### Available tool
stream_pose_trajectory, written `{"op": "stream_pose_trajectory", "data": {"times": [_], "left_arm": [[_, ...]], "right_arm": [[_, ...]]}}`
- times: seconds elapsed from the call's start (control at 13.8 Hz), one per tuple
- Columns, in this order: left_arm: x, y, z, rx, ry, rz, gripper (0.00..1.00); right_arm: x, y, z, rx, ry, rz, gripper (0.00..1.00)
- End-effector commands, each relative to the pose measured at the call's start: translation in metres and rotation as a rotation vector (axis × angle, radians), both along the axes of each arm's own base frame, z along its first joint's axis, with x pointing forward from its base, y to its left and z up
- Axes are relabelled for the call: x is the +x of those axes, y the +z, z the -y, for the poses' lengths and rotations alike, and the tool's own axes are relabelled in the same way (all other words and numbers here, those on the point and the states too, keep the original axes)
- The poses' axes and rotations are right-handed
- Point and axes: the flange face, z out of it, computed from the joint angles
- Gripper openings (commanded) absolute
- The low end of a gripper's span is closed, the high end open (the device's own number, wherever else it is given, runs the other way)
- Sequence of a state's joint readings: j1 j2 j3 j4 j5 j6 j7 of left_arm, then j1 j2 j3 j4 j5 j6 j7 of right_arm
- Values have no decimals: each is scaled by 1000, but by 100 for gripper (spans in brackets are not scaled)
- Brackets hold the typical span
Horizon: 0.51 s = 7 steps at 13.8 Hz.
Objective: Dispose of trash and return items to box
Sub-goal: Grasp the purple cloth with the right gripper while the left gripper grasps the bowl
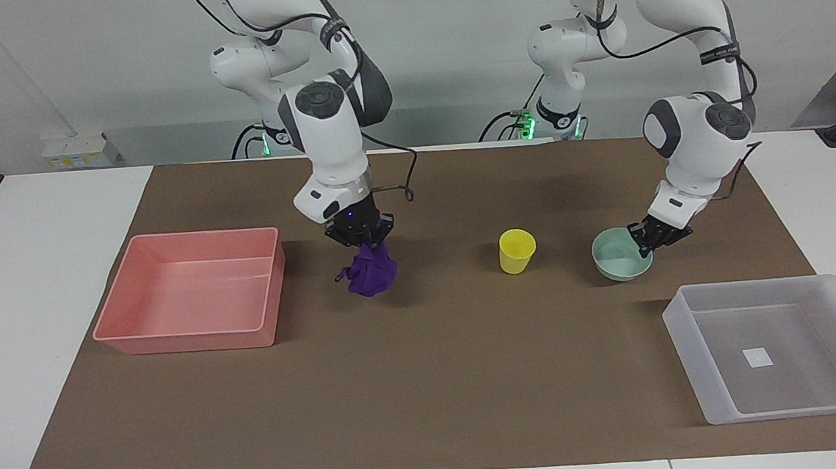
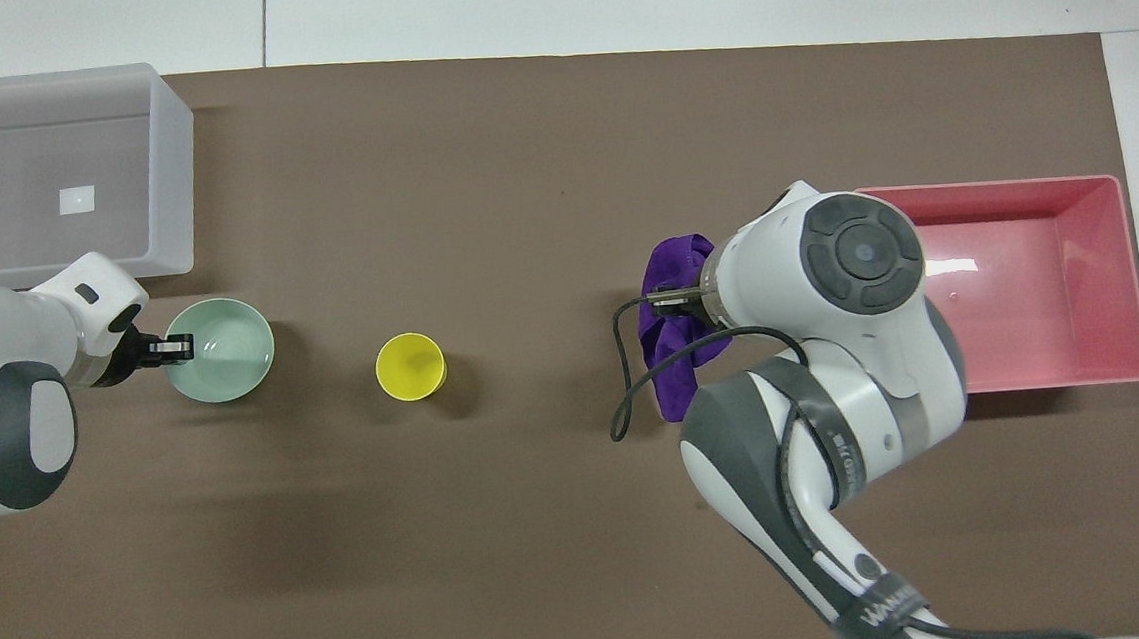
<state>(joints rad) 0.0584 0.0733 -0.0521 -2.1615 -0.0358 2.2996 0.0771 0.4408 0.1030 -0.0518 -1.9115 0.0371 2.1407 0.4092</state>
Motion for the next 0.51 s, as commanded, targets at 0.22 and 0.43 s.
{"op": "stream_pose_trajectory", "data": {"times": [0.22, 0.43], "left_arm": [[37, 62, -35, -6, 3, 40, 0], [65, 78, -48, -2, 23, 115, 0]], "right_arm": [[-7, 79, 88, -130, 20, 54, 0], [5, 105, 155, -149, 18, 55, 0]]}}
